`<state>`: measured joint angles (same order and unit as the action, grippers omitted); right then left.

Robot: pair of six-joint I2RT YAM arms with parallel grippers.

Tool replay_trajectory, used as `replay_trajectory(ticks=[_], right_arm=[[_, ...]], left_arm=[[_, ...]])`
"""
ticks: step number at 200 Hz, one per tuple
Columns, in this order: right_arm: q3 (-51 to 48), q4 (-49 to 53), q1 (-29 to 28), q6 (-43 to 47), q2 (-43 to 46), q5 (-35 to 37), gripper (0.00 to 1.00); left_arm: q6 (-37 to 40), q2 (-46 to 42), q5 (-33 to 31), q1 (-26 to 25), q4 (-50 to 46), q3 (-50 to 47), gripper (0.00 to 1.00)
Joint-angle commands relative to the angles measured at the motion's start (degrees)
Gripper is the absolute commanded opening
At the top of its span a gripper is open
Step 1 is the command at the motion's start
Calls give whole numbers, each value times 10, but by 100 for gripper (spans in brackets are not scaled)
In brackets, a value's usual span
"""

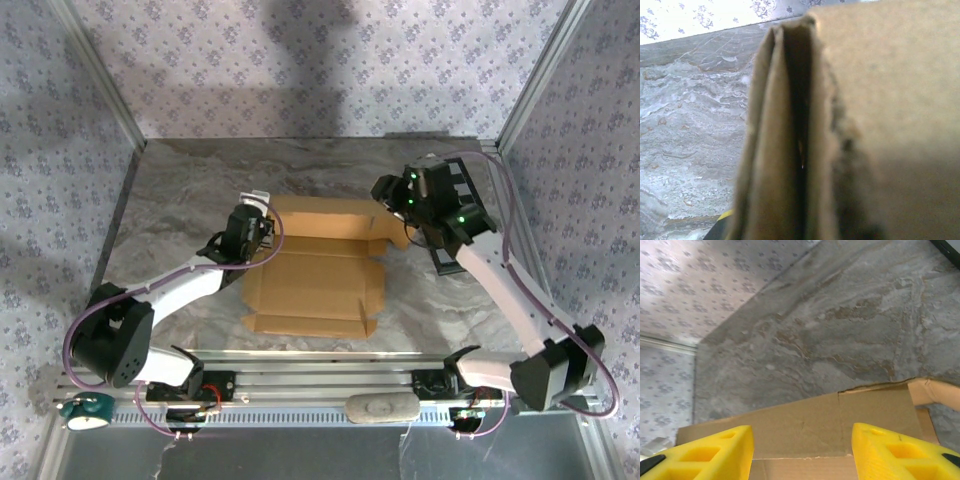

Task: Fold the paper box

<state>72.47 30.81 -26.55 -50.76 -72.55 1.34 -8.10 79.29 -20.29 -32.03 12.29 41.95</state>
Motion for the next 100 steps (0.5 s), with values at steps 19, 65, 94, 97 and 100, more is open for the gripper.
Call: replay_trajectory(ticks=[19,65,94,97,100], right_arm=[[40,99,-30,12,-24,84,57],[47,60,3,33,-79,2,58],[61,41,6,35,-106,-32,59],[62,40,6,34,-109,-34,59],[63,39,6,34,-111,-36,59]], left_arm=[[1,4,-35,-11,27,20,0],[-2,4,-34,-10,31,18,0],[-4,7,-29,-9,34,21,0],[-4,7,-27,-8,35,21,0],[-4,7,-25,-8,36,21,0]])
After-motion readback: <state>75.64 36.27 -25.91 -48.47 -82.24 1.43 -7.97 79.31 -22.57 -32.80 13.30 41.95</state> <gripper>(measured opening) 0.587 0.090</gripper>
